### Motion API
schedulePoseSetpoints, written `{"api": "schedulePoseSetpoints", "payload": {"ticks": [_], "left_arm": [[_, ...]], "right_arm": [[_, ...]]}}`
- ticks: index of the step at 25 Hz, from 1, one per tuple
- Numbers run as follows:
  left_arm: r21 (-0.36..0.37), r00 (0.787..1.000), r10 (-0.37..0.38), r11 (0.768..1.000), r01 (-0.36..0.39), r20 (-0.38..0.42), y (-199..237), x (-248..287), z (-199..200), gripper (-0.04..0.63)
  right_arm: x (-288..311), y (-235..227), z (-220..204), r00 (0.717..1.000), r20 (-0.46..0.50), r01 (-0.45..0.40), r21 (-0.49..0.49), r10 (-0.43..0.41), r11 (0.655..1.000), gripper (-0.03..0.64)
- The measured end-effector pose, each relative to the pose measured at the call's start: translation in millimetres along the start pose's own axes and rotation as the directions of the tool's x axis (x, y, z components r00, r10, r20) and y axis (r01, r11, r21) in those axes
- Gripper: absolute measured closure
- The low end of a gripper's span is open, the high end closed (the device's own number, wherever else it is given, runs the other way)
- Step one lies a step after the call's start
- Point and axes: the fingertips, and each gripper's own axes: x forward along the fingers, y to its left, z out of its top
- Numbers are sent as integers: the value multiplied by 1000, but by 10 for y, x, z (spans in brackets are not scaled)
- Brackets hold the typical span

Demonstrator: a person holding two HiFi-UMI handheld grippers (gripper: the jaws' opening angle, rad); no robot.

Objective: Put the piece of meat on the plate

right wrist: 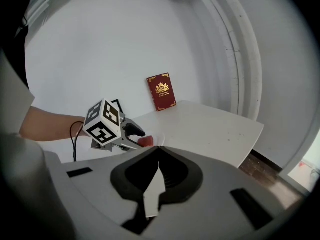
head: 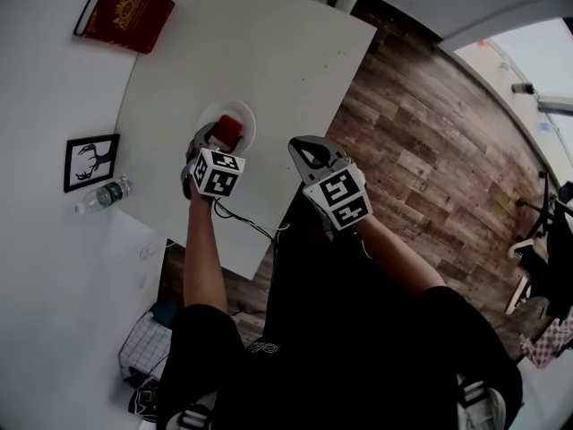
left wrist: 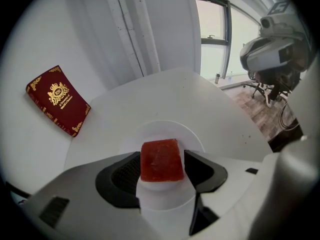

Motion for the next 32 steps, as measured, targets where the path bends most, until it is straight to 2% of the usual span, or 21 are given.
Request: {"api": "schedulePoseSetpoints", "payload": {"ticks": [7, 13, 18, 21, 24, 29, 32], "left_arm": [[-36, 998, 28, 999, -26, 49, -61, -224, 104, 325], [-116, 984, 67, 992, -49, 163, -313, -547, 354, 334], [-188, 959, 126, 979, -78, 255, -613, -831, 557, 452], [-241, 937, 173, 965, -100, 305, -762, -1028, 675, 524], [-336, 906, 215, 938, -88, 364, -833, -1234, 762, 565], [-419, 868, 265, 905, -73, 421, -963, -1545, 869, 581], [-475, 826, 297, 879, -40, 479, -1044, -1769, 943, 592]], "right_arm": [[-94, 19, 55, 1000, 21, 6, -5, -6, 1000, 595], [-223, 87, 143, 998, 55, -5, -18, 6, 1000, 595], [-354, 161, 209, 996, 85, -22, -22, 24, 1000, 595], [-453, 211, 262, 994, 103, -33, -35, 37, 999, 595], [-523, 261, 308, 991, 124, -46, -52, 52, 998, 595], [-703, 314, 373, 987, 147, -56, -83, 68, 995, 595], [-872, 354, 461, 981, 176, -60, -107, 78, 992, 595]]}}
